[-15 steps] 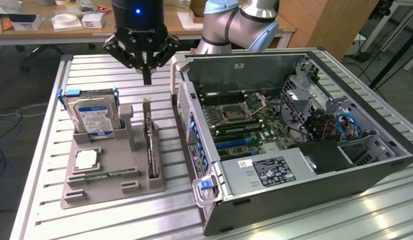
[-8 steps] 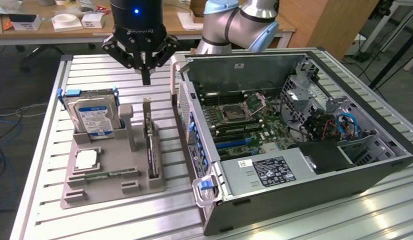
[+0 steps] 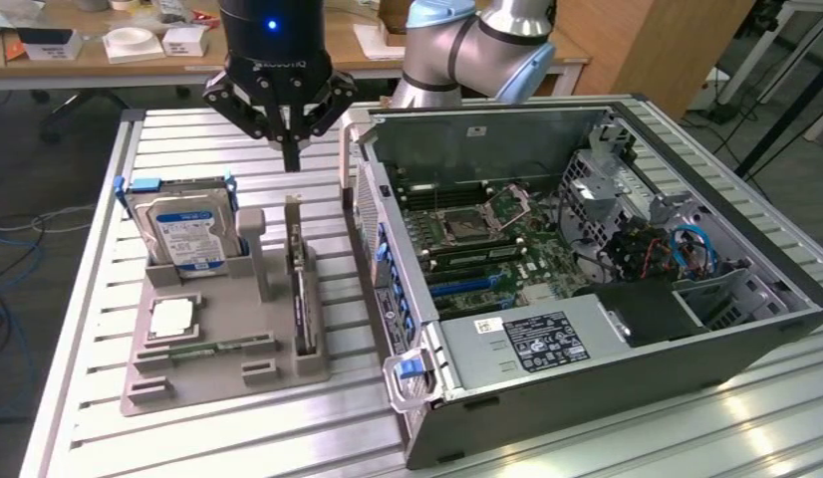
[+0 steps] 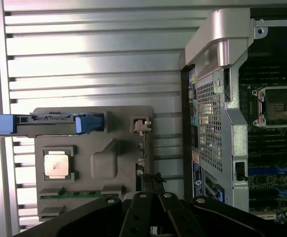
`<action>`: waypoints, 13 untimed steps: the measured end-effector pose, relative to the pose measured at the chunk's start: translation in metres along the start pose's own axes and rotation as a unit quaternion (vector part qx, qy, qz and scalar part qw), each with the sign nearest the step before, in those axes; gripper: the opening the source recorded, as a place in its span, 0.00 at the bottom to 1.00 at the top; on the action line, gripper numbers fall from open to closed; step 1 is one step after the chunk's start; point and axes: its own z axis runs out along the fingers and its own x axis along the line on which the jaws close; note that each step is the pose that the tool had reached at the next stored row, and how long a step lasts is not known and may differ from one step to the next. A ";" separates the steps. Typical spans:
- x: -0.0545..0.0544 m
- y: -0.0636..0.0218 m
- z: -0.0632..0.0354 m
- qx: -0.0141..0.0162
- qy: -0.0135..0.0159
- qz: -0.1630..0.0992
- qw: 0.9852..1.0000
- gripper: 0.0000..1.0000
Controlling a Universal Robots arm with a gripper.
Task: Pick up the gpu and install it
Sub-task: 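Pick up the gpu and move the gpu toward the slot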
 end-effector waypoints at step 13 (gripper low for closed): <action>0.000 -0.0061 0.0121 0.001 0.000 0.000 1.000 0.11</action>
